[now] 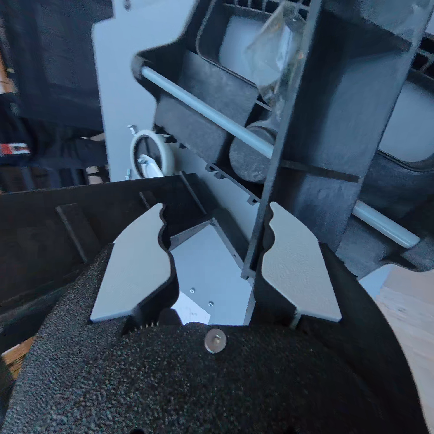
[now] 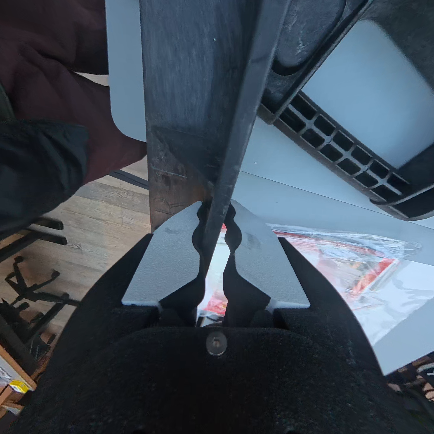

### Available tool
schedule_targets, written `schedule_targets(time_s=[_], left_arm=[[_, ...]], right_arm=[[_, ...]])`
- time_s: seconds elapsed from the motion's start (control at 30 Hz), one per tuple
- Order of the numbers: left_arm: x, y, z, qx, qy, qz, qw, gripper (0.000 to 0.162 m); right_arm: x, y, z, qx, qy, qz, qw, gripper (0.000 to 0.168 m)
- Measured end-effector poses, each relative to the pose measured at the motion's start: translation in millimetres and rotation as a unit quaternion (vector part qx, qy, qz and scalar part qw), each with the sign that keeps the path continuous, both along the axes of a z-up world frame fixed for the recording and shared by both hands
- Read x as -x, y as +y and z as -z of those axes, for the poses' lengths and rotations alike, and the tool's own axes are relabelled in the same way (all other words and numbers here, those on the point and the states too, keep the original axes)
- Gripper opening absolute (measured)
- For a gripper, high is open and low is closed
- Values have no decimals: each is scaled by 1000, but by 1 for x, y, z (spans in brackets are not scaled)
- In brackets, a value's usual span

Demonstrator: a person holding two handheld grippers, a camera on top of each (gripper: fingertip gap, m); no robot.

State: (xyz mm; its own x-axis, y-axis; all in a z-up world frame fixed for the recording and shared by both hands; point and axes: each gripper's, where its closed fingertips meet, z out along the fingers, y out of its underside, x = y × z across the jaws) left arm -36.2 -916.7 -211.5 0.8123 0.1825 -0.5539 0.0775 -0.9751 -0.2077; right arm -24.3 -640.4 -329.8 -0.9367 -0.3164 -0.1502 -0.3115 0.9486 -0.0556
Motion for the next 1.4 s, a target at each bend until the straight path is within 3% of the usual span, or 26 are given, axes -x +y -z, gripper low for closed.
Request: schedule_targets(time_s=[0.1, 0.17, 0.27, 0.33, 0.43, 0.5, 0.53, 0.6, 0.67, 0.73, 0.77, 0.8, 0.97, 1.23, 1.4], left_arm=[[-1, -5, -39, -38, 70, -28, 996, 78], [-13, -7, -68, -123, 100, -86, 984, 79], [-57, -4, -85, -300, 144, -177, 926, 79], [-98, 7, -58, -350, 169, -207, 898, 77], [-155, 54, 21, -304, 151, -198, 919, 75], [-180, 92, 49, -346, 122, -215, 905, 67], [-187, 108, 55, -398, 96, -245, 879, 65], [-193, 120, 65, -502, 36, -346, 792, 61], [-196, 122, 76, -607, -35, -424, 671, 58], [-192, 118, 74, -706, -82, -444, 546, 58], [-190, 119, 71, -737, -104, -430, 511, 56], [-188, 119, 68, -754, -116, -417, 494, 53], [-211, 141, 77, -766, -209, -383, 472, 42], [-230, 115, 85, -723, -184, -394, 536, 24], [-241, 97, 93, -703, -227, -411, 535, 15]], right_arm=[[-13, 4, 1, 3, -10, 3, 1000, 17], [-22, 5, -1, 4, -26, 15, 1000, 17], [-40, 3, -4, 11, -57, 38, 998, 16], [-53, 1, -6, 14, -86, 49, 995, 16], [-74, -3, -8, 15, -125, 65, 990, 16], [-84, -6, -9, 18, -141, 77, 987, 16], [-90, -8, -10, 20, -151, 89, 984, 16], [-101, -13, -12, 29, -167, 117, 979, 16], [-113, -18, -14, 42, -174, 142, 973, 16], [-128, -24, -16, 55, -180, 166, 968, 16], [-136, -28, -16, 60, -182, 178, 965, 16], [-145, -31, -17, 64, -183, 188, 963, 16], [-190, -56, -20, 84, -205, 266, 938, 16], [-242, -107, -20, 124, -194, 383, 894, 17], [-257, -125, -15, 134, -133, 396, 899, 20]])
